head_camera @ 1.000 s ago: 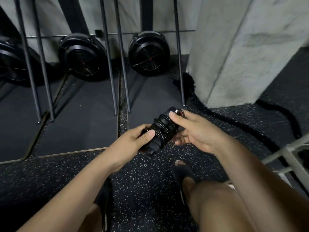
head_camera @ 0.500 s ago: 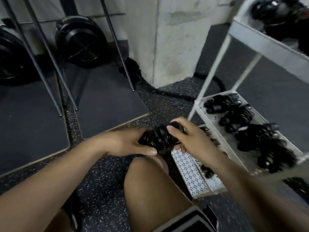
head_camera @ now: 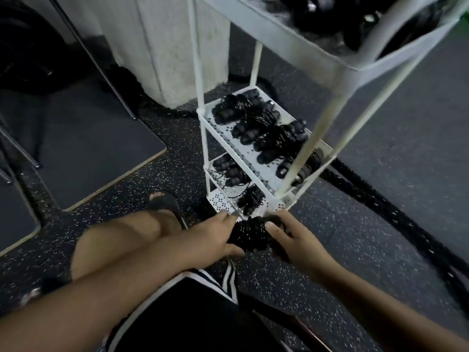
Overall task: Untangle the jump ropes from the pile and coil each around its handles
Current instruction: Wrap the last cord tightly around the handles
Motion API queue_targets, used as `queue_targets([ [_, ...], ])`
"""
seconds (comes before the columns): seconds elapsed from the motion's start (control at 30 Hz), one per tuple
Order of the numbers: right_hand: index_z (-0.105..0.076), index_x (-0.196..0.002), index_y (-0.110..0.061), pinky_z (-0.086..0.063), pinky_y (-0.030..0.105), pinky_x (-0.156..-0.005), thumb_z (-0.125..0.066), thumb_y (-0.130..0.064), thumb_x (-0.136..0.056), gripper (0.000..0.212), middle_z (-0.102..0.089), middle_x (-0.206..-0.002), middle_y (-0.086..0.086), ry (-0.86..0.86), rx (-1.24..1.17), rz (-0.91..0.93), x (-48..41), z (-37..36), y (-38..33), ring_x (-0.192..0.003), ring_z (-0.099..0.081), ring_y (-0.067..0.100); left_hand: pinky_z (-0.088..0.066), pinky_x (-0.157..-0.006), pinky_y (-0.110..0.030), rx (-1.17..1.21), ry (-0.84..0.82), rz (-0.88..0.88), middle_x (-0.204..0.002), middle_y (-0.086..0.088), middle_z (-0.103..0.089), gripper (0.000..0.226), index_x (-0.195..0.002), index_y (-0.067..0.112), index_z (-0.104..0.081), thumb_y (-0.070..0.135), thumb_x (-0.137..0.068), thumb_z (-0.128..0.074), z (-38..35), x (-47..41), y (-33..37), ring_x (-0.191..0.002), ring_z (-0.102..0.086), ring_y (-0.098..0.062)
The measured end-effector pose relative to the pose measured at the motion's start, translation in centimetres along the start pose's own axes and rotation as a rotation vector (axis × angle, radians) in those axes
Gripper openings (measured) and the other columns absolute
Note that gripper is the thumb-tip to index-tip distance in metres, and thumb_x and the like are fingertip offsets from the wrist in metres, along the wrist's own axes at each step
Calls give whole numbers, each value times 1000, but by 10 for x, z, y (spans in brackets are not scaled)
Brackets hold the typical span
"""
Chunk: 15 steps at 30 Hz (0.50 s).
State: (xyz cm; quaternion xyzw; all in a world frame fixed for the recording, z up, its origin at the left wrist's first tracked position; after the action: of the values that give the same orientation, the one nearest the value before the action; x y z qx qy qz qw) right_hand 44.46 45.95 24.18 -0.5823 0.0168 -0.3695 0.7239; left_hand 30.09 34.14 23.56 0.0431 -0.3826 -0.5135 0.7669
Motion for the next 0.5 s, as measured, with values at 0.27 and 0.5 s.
queue_targets([
  [0.27, -64, -121, -46, -61, 35, -61, -65, -44, -105, 16, -77, -95, -5, 241, 176, -6, 2, 105, 53, -71, -73, 10, -53, -101, -47, -276, 101, -15, -151, -17, -48, 76, -160, 8, -23, 49, -106, -58, -29, -62, 109, -130, -57, -35],
  [0.5, -66, -128, -34, -54, 31, -71, -68, -49, -102, 30, -76, -108, -5, 312, 210, -21, -61, 136, 100, -90, -73, 15, -50, -96, -45, -530, 136, 196, -142, -23, -58, 83, -161, 0, -11, 36, -104, -60, -48, -149, 127, -124, -62, -38],
])
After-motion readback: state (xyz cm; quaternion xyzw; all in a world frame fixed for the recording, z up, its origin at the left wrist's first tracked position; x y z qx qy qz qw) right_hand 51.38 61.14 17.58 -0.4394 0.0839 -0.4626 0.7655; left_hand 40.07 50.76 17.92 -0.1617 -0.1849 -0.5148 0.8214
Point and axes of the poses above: each hand's wrist, its own x-axis away from the middle knuckle, its own z-axis out of the back of the hand, y = z × x, the point moved 9 cm from there along -x, towards the middle knuckle
